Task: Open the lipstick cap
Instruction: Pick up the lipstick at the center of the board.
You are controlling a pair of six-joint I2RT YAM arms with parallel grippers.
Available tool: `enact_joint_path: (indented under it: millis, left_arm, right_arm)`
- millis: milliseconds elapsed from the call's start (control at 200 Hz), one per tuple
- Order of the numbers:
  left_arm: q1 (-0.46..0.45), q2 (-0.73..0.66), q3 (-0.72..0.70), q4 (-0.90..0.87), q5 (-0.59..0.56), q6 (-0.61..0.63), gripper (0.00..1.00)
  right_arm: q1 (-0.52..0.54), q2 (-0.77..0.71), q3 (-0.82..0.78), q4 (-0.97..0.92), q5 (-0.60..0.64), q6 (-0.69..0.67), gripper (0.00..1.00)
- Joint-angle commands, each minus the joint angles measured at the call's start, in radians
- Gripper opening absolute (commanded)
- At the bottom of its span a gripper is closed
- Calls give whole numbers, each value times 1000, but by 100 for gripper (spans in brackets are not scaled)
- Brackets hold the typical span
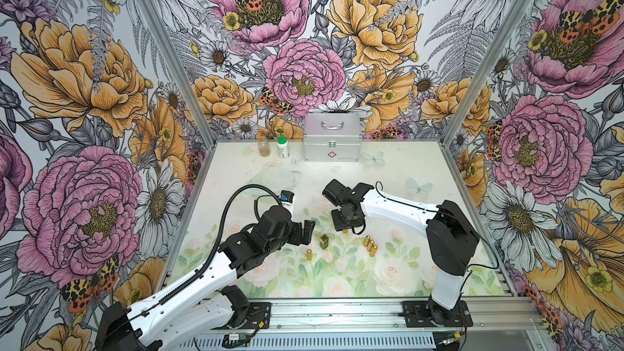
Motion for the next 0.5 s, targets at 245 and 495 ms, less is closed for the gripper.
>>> enact_joint_path:
  millis: [245,495]
  left_arm:
    - [-7,0,-5,-6,-24,-17,99]
    - [-7,-2,-5,-6,-26,-16,99]
  right_arm:
    - [-2,48,-26,64,31,27,35]
    - [-3,62,-41,68,49,35,31]
